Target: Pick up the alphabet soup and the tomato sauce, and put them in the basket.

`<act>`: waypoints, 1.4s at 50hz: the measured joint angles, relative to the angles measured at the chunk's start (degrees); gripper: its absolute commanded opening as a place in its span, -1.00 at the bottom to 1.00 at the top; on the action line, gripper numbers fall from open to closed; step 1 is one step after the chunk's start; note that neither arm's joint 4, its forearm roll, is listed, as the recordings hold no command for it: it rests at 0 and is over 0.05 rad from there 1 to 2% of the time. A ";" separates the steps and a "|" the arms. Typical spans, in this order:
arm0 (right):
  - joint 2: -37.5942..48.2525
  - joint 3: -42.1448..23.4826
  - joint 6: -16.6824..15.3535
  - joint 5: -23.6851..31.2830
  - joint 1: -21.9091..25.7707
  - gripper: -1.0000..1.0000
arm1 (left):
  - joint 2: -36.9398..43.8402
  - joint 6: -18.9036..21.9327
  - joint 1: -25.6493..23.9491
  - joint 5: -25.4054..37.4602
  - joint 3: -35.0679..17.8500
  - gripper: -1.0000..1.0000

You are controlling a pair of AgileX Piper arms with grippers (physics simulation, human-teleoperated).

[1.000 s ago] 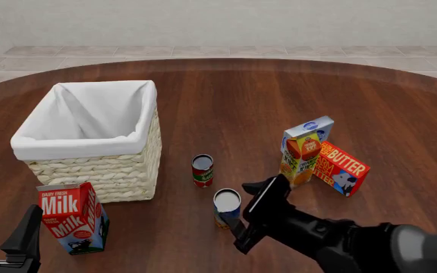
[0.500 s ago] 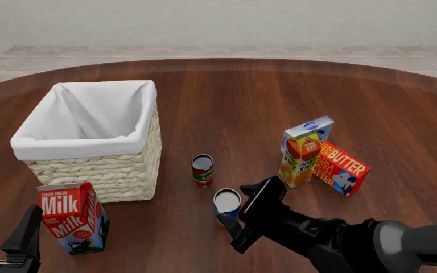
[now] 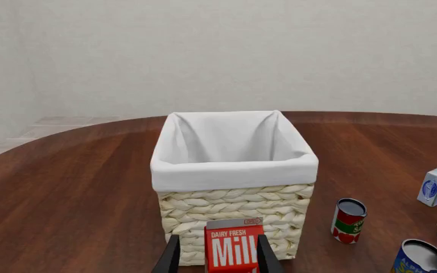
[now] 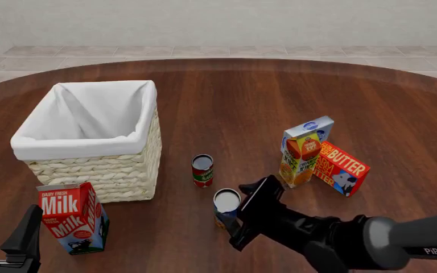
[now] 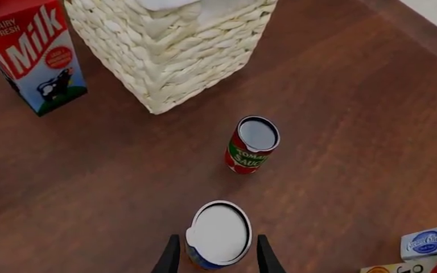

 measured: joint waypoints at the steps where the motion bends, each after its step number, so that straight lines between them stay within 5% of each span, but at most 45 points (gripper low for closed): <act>1: 0.11 -0.05 -0.01 -0.04 -0.02 1.00 | 0.00 0.00 0.00 0.00 0.00 1.00; 70: 7.02 -2.39 -0.71 -2.20 -0.21 1.00 | 0.00 0.00 0.00 0.00 0.00 1.00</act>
